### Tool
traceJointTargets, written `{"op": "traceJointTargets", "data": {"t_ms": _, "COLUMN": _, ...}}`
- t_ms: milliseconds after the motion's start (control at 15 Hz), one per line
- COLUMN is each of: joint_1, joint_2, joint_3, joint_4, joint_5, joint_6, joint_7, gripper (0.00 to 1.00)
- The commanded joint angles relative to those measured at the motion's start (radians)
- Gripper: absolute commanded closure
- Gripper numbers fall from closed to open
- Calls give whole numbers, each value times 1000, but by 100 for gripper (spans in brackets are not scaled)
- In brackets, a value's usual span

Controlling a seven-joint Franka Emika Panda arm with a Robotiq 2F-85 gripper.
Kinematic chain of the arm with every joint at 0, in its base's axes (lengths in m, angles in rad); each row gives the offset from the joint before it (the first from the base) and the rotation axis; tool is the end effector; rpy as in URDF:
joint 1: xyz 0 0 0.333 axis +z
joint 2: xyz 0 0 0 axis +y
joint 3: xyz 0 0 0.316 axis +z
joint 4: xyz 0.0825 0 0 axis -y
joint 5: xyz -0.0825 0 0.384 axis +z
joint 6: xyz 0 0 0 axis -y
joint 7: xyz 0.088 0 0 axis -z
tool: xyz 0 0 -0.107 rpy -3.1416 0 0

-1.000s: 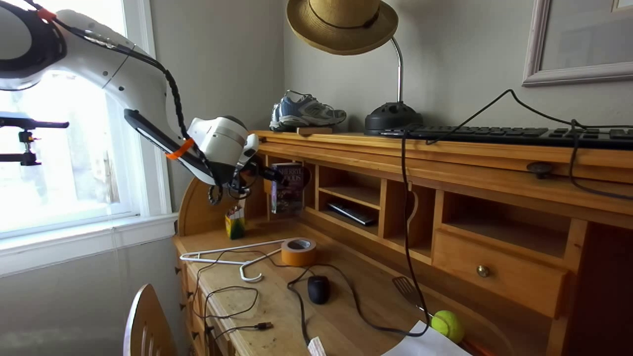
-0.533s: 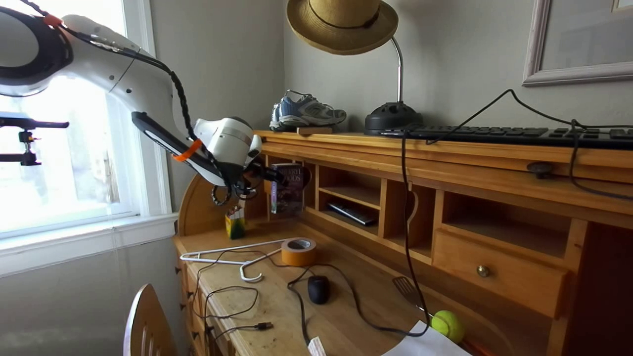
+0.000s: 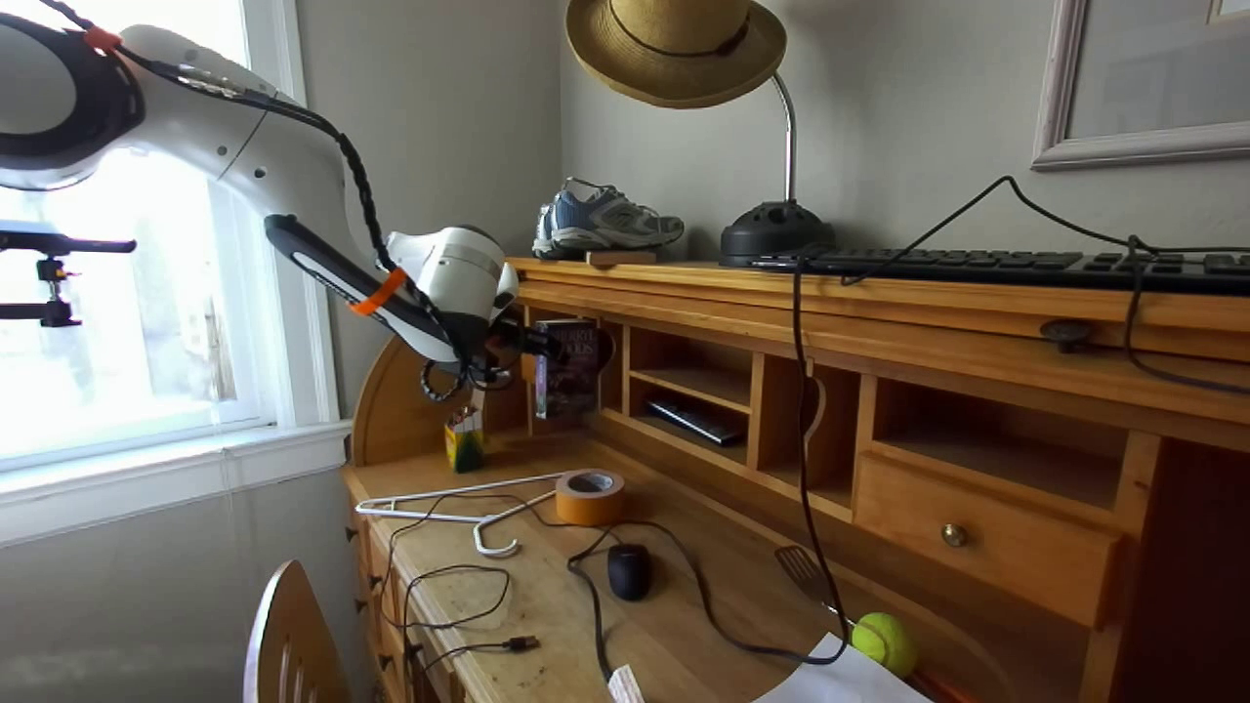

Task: Pick up the purple book and put it back on the yellow masking tape

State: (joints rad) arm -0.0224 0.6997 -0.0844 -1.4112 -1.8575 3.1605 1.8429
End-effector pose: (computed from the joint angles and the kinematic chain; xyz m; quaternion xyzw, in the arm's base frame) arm 0.7204 0.0230 0.3155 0.8709 -0.0137 0.4895 0.0407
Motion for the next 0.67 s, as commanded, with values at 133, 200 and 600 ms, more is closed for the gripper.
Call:
{"op": "traceJointTargets", "data": {"t_ms": 133, "joint_1": -4, "joint_2": -6, "joint_3": 19, "joint_4": 13, "joint_5": -52, "joint_6": -4, "joint_7": 43, "gripper": 93}}
{"op": "traceJointTargets", "data": {"t_ms": 200, "joint_1": 0, "joint_2": -17, "joint_3": 11, "joint_4": -15, "joint_5": -31, "joint_6": 0, "joint_7": 22, "gripper": 93}}
{"op": "traceJointTargets", "data": {"t_ms": 600, "joint_1": 84, "joint_2": -125, "joint_3": -81, "joint_4": -311, "joint_5": 23, "joint_6": -3, "joint_7": -221, "gripper": 93}}
